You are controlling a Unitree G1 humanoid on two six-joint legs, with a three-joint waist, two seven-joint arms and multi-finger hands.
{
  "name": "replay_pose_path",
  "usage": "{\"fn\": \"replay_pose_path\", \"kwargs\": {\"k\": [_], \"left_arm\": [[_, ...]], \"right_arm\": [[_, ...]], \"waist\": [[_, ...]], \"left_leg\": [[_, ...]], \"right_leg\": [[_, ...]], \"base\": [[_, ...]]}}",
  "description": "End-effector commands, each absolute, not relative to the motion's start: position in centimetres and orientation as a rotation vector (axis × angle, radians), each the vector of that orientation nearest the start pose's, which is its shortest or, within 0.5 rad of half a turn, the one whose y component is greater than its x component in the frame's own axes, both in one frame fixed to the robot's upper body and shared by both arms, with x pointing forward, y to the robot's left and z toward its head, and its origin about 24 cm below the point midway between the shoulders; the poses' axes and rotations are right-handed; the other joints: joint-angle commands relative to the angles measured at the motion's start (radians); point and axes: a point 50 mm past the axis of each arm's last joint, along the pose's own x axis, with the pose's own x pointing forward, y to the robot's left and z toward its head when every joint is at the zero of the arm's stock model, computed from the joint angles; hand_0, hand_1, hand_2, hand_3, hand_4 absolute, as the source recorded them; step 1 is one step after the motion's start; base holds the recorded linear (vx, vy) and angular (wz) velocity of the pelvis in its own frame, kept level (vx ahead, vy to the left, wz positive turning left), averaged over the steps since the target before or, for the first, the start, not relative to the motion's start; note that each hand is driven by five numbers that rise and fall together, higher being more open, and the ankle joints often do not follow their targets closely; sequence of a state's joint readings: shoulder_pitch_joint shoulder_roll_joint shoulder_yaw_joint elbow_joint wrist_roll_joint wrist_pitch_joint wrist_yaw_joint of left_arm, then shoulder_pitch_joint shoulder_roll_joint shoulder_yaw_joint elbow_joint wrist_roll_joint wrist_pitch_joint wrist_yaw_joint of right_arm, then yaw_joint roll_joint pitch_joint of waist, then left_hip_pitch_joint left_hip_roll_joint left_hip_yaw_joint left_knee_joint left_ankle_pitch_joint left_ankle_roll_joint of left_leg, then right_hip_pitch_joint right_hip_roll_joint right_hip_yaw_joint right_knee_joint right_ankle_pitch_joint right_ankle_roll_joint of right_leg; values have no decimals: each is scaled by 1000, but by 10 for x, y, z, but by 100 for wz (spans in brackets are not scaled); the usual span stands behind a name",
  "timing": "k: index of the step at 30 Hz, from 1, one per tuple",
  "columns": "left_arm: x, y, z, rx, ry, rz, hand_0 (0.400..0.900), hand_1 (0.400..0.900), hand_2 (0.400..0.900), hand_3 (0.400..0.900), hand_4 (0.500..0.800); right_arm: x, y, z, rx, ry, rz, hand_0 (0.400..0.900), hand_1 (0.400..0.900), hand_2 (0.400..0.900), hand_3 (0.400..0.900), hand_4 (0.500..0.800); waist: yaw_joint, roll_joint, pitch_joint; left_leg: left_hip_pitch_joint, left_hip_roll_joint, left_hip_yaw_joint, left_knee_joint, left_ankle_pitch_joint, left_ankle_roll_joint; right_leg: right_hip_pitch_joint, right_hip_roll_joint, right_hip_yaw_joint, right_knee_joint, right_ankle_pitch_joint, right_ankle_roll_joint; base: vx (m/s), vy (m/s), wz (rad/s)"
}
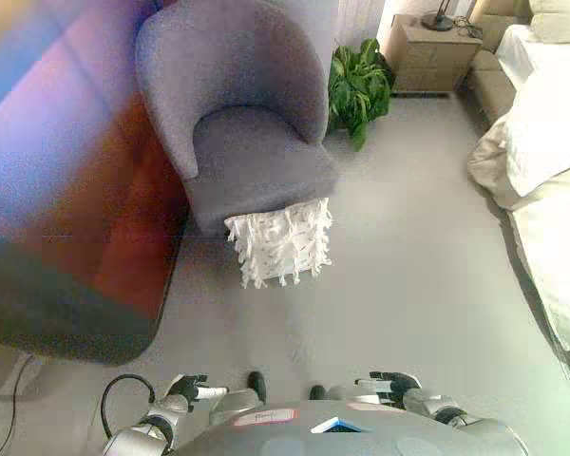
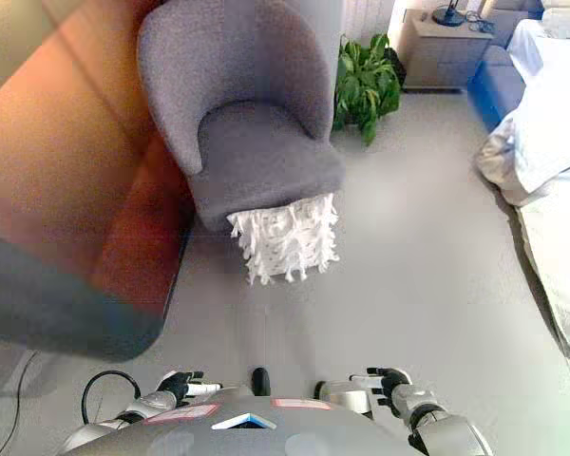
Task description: Pick up the pillow and put it on the sofa.
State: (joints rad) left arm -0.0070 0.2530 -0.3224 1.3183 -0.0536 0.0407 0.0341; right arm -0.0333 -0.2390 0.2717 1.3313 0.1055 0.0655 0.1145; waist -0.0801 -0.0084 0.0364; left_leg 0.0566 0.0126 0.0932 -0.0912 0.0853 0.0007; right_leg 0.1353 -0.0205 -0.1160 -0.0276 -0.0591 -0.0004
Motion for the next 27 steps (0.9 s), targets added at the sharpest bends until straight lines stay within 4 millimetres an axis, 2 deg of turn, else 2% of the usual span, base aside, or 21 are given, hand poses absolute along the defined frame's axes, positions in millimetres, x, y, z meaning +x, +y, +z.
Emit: {"fn": "replay_pose_path", "kwargs": {"k": [1,6,21,27], "left_arm": [[83,213,-170,414,1347,-112,900,900,900,900,800],[83,204,-171,383,1370,-207,900,900,900,900,800],[91,210,-169,444,1331,-137,900,900,900,900,800],[107,210,-165,458,1259,-93,900,900,900,900,800]], "right_arm": [[92,-213,-167,-258,1380,191,900,900,900,900,800],[93,-214,-167,-259,1389,190,900,900,900,900,800],[88,-212,-168,-250,1420,171,900,900,900,900,800],[98,-218,-165,-311,1391,94,900,900,900,900,800]], "waist": [[-1,33,25],[-1,33,30],[-1,33,44],[-2,33,71]], "left_leg": [[58,-40,-15,10,-89,19],[53,-37,-13,15,-87,18],[41,-29,-19,16,-82,14],[9,-16,-23,40,-71,4]], "right_leg": [[-57,3,-1,35,49,63],[-63,4,-2,40,50,62],[-68,19,-7,37,43,51],[-86,35,-6,42,43,37]], "base": [[0,0,0],[0,0,0],[26,-52,4],[-15,-114,3]]}}
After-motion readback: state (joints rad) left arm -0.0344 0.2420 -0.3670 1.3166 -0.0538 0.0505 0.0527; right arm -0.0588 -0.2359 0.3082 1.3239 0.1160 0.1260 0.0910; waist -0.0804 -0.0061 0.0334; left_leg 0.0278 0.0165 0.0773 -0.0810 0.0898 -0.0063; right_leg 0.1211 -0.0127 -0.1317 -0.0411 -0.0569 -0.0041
